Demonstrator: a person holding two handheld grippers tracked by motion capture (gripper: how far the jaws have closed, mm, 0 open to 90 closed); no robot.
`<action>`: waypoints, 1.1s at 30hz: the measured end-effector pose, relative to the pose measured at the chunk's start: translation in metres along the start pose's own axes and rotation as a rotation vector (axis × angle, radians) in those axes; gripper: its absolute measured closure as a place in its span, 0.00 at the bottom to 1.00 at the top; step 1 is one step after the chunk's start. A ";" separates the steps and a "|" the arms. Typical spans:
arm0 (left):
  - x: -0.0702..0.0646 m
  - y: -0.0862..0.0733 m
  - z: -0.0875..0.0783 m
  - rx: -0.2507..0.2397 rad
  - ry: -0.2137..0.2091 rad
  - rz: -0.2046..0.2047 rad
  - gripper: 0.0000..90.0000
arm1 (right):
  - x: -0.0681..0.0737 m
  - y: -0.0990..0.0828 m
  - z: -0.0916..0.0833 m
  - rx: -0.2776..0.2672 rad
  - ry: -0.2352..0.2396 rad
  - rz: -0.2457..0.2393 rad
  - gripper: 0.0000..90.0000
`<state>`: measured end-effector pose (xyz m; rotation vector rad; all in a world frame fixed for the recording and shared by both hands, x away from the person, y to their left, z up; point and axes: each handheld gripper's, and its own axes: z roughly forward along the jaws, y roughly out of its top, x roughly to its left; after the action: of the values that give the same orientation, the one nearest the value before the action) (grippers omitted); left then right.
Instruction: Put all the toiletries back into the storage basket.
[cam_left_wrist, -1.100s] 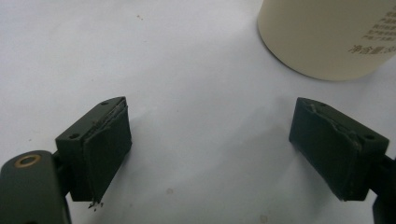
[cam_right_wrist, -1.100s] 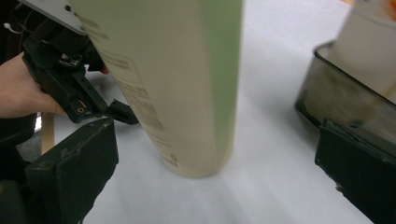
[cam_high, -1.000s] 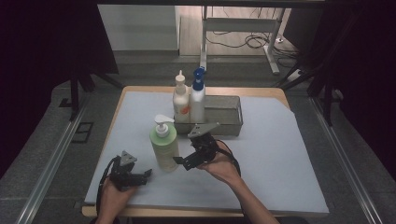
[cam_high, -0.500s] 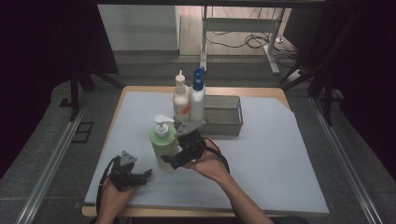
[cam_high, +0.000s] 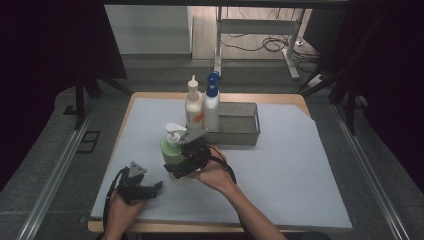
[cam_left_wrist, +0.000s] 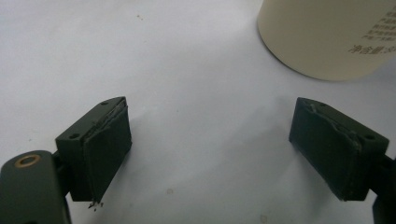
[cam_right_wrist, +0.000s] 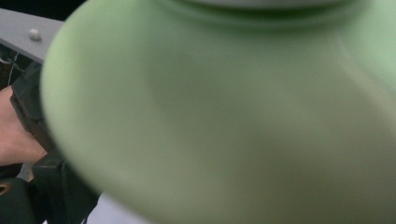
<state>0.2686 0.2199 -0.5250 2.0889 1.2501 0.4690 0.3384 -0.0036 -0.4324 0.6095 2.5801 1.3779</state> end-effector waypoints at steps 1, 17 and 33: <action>0.000 0.000 0.000 0.000 0.000 0.000 0.14 | 0.000 0.001 0.001 0.000 -0.001 0.001 0.02; 0.000 0.000 0.000 0.000 0.000 -0.004 0.14 | 0.005 0.001 -0.002 -0.002 -0.072 0.001 0.13; 0.000 0.000 0.000 -0.001 -0.002 -0.004 0.14 | 0.003 0.006 -0.034 -0.002 -0.105 0.028 0.13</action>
<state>0.2686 0.2196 -0.5251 2.0859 1.2524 0.4656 0.3263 -0.0257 -0.4080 0.7004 2.4974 1.3189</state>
